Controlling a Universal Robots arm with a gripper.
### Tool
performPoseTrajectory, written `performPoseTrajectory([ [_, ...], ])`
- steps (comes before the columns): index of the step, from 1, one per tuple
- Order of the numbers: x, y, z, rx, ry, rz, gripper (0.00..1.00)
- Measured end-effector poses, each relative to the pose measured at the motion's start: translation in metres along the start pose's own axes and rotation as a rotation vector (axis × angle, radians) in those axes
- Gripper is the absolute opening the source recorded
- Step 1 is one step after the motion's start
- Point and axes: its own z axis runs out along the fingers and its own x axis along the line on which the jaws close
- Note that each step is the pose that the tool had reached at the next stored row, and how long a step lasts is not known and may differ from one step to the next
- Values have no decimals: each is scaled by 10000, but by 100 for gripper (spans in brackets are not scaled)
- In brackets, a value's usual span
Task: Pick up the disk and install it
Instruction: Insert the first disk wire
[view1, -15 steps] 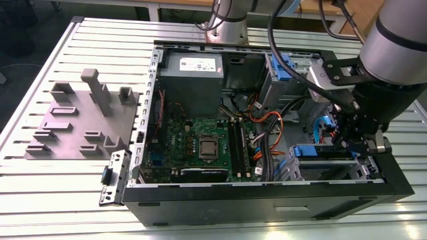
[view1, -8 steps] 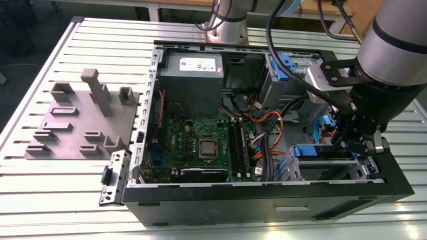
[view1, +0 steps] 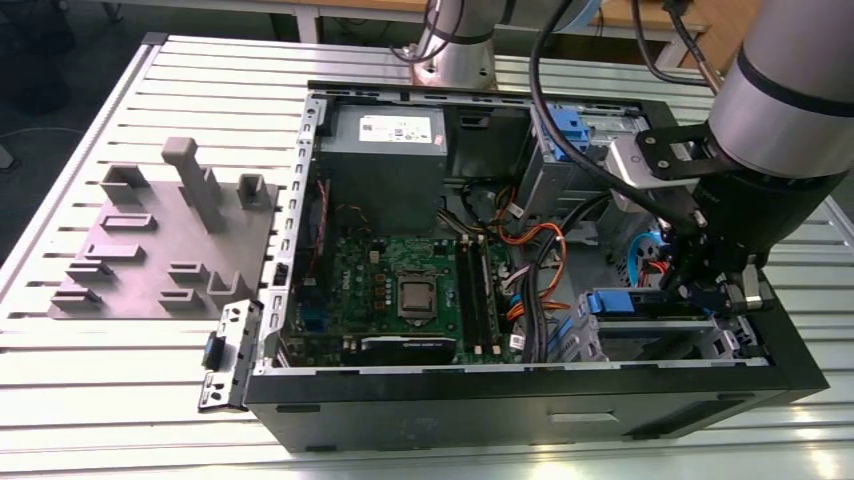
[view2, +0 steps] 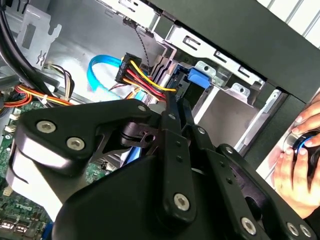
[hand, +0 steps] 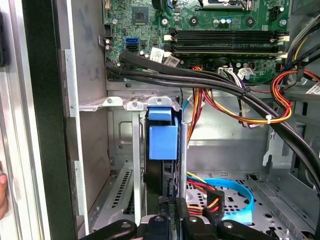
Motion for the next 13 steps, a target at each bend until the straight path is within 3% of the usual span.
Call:
performPoseTrajectory([
  [11, 0, 1, 5, 0, -3, 1, 18],
  [12, 0, 1, 2, 0, -3, 1, 24],
  [13, 0, -1, -8, -8, -5, 2, 24],
])
